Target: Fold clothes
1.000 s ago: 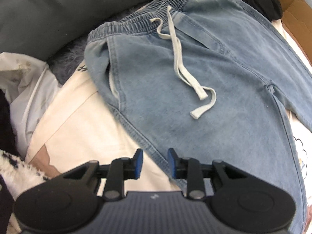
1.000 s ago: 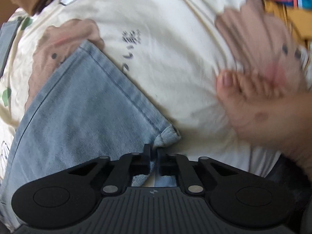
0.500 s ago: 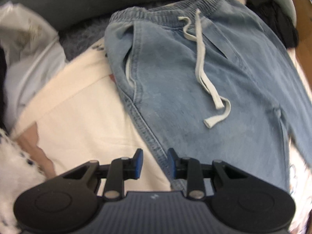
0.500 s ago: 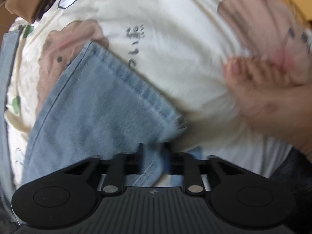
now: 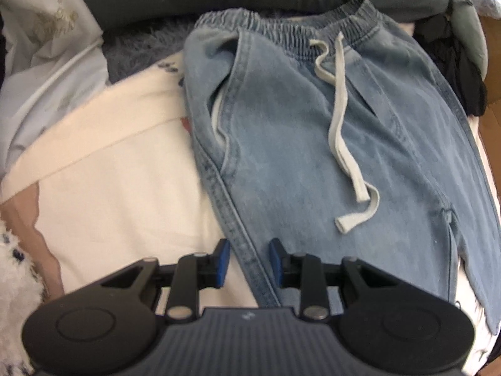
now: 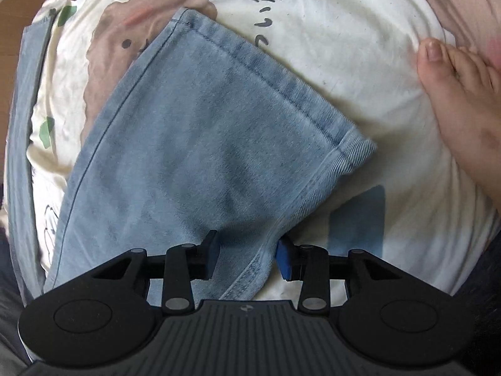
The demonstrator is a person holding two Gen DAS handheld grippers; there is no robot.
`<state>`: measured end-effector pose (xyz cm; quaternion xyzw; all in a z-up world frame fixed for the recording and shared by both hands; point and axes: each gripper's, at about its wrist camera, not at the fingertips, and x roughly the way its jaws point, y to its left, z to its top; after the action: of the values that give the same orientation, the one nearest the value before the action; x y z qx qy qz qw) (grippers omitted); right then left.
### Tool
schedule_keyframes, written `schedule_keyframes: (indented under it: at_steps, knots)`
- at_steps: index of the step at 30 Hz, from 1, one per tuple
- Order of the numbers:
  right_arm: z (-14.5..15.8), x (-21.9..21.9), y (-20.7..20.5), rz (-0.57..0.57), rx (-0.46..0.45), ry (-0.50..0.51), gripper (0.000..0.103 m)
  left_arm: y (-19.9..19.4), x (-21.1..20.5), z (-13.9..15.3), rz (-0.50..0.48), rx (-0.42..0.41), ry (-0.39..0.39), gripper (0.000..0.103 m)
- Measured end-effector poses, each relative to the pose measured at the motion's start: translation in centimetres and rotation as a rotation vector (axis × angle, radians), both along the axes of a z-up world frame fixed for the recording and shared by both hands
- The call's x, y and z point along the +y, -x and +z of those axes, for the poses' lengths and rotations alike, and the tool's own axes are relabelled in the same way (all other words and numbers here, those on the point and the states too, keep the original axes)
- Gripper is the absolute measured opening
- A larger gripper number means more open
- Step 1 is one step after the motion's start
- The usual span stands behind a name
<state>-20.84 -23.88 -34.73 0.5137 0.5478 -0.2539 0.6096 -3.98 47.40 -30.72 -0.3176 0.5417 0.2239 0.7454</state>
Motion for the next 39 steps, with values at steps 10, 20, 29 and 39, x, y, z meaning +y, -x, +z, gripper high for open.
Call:
schedule_keyframes:
  at_steps: [10, 20, 29, 39]
  knots:
    - [-1.1, 2.3, -0.5, 0.006, -0.035, -0.072, 0.039, -0.9, -0.7, 0.9, -0.045, 0.038, -0.038, 0.035]
    - [1.5, 0.0, -1.7, 0.005, -0.068, -0.014, 0.003, -0.4, -0.3, 1.3, -0.025, 0.003, -0.007, 0.035]
    - [2.8, -1.3, 0.0, 0.03, -0.059, 0.014, 0.003, 0.7, 1.9, 0.6, 0.07, -0.043, 0.019, 0.035]
    - [4.6, -1.8, -1.4, 0.068, -0.079, 0.061, 0.003, -0.4, 3.7, -0.3, 0.1, -0.087, 0.03, 0.036]
